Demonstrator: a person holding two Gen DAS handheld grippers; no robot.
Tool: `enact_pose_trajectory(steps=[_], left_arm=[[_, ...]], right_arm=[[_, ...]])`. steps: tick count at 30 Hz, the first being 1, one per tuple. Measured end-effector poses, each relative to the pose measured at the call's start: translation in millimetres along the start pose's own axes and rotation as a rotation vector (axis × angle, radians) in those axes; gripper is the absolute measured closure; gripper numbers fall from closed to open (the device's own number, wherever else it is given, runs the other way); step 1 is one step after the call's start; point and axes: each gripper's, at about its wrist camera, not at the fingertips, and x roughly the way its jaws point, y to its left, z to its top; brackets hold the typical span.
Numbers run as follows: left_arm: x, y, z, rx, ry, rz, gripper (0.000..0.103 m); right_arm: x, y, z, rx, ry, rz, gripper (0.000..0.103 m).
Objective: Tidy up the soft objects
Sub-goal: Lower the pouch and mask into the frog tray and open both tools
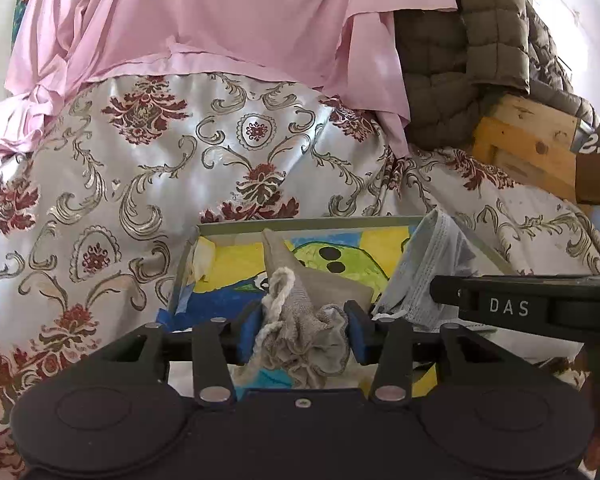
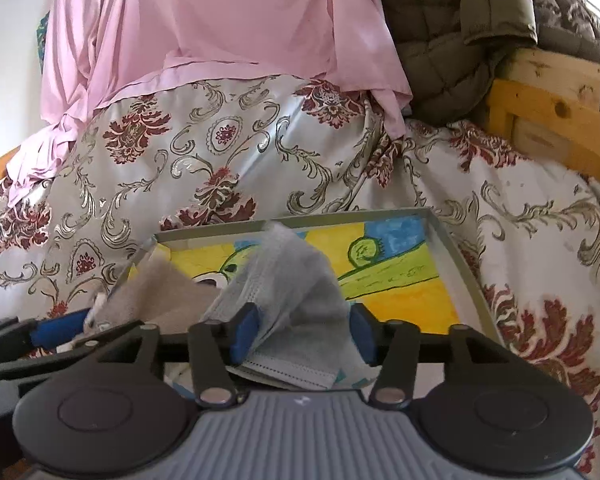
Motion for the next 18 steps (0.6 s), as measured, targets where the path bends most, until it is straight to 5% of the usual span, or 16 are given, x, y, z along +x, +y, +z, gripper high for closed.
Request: enact_pose_trajectory(steps=[7,18], left_arm=[[-9.1,1.1,1.6,0.007,-0.017,0.016,0.041],[-60.9,4.1,6.8,-0.051,-0.115,0.037,0.019]], right_arm=[[-16.7,-4.3,2.5,-0.002,-0.028,-0.012,0.019],[-86.0,-12.7,10.0,-0.057,-0.112,-0.024,0.002]])
